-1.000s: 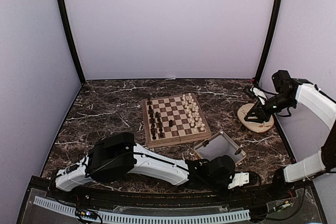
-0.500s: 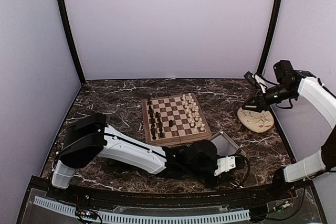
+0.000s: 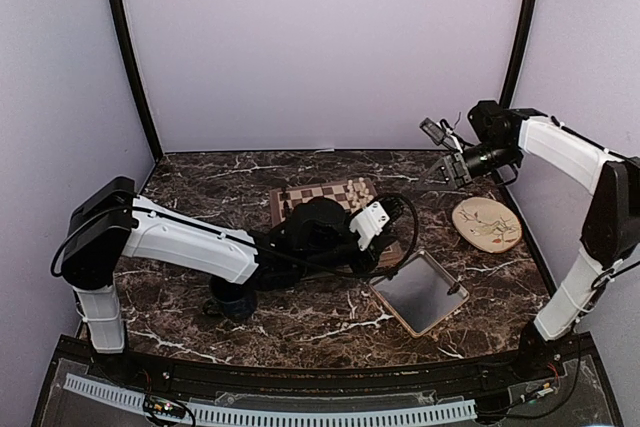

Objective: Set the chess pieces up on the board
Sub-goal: Pick up the pawn from the center of the board, then pass from the left arm to the right

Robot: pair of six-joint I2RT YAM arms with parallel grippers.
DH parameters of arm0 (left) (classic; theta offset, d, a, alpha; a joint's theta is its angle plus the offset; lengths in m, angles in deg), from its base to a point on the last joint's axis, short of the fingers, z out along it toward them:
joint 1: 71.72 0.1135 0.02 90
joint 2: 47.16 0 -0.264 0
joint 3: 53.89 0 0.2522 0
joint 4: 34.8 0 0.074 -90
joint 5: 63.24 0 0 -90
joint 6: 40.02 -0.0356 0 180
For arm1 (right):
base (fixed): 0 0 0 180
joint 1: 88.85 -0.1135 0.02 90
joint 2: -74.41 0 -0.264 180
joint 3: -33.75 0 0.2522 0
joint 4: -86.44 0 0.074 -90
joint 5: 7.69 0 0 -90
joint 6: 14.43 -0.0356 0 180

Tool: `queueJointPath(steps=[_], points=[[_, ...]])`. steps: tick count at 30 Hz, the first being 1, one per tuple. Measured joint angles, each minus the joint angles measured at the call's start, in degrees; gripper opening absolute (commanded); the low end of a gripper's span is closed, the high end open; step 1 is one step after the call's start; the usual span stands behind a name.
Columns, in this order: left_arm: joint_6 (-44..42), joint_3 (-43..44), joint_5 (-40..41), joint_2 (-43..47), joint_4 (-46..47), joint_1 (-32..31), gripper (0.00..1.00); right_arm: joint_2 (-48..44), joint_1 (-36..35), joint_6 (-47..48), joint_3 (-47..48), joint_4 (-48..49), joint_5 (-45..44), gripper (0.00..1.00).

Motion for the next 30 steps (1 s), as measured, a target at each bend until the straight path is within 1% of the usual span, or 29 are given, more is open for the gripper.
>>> queueJointPath(steps=[3, 7, 15, 21, 30], points=[[0.09, -1.51, 2.32, 0.42, 0.61, 1.07, 0.15, 3.91, -0.52, 1.33, 2.51, -3.78, 3.67, 0.48], [0.09, -2.51, 3.52, 0.81, 2.19, 1.07, 0.16, 7.28, -3.08, 3.17, 2.82, -8.02, 5.97, 0.48], [0.09, -3.28, 3.39, 2.99, 4.44, 1.07, 0.16, 8.94, -7.82, 3.21, 1.84, -9.64, 6.99, 0.45], [0.09, -3.28, 3.32, 3.13, 5.11, 1.07, 0.16, 10.47, -8.41, 3.63, 1.84, -10.34, 7.67, 0.42], [0.09, -3.28, 2.91, 3.1, 5.27, 1.38, 0.16, 11.47, -8.5, 5.53, 1.84, -12.57, 9.42, 0.35]])
